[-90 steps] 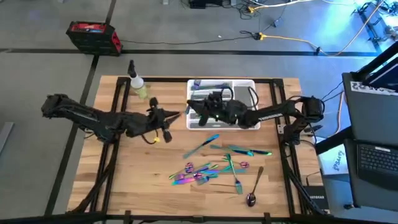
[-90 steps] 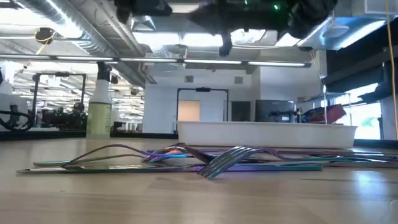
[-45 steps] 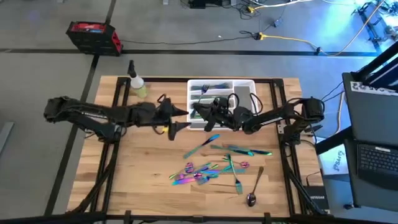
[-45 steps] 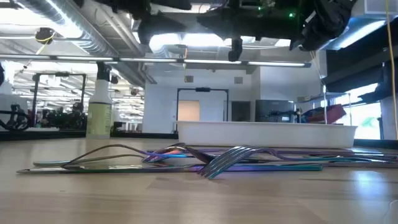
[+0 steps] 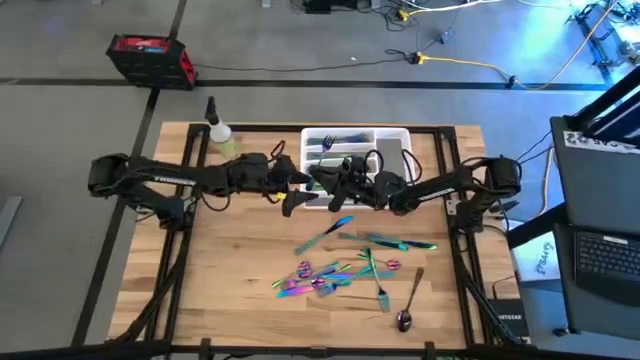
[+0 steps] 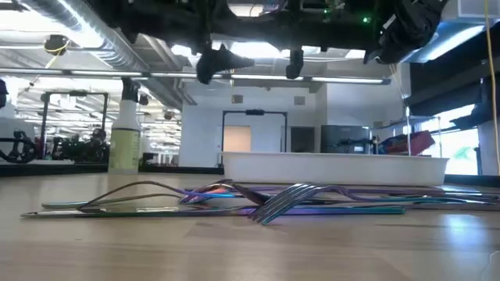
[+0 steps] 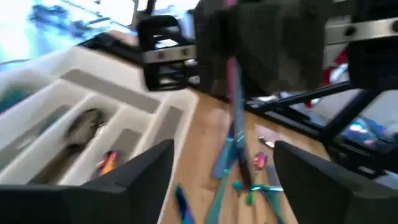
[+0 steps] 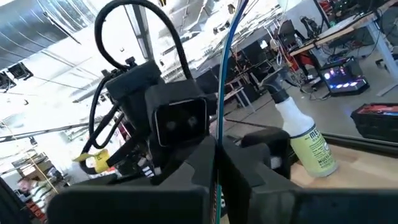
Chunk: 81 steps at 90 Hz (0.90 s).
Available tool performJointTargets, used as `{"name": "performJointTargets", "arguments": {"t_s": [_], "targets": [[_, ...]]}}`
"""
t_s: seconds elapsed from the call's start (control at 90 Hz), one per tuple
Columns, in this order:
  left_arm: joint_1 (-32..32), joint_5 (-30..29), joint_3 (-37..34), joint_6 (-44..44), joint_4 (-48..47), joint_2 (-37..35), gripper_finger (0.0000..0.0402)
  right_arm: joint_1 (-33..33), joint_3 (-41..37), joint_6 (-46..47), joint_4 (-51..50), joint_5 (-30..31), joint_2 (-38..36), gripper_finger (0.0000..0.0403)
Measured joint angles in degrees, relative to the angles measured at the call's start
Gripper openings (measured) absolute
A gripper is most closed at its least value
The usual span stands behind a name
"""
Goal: Sort silverware
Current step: Put the blue fork on the white silverware tray
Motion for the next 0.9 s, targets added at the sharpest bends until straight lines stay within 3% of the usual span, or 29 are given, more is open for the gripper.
{"name": "performJointTargets", "arguments": {"t_s": [0.211,0.433,0.656,0.9], "targets": [[0.9,3.6,0.0,-2.3,5.0,1.7,0.0185,-0.7,0.0,-0.4,-3.4,-0.1,0.0,0.0000],[2.8,4.3,0.0,-1.5,4.9,1.7,0.0140,-0.7,0.0,-1.0,-3.4,-0.4,0.0,0.0000],[3.9,4.6,0.0,0.8,5.1,1.6,0.0017,-0.7,0.0,-2.4,-3.5,-0.6,0.0,0.0000],[4.0,6.9,0.0,1.0,5.5,1.6,0.0001,-0.7,0.0,-2.6,-3.5,-0.8,0.0,0.0001]]}}
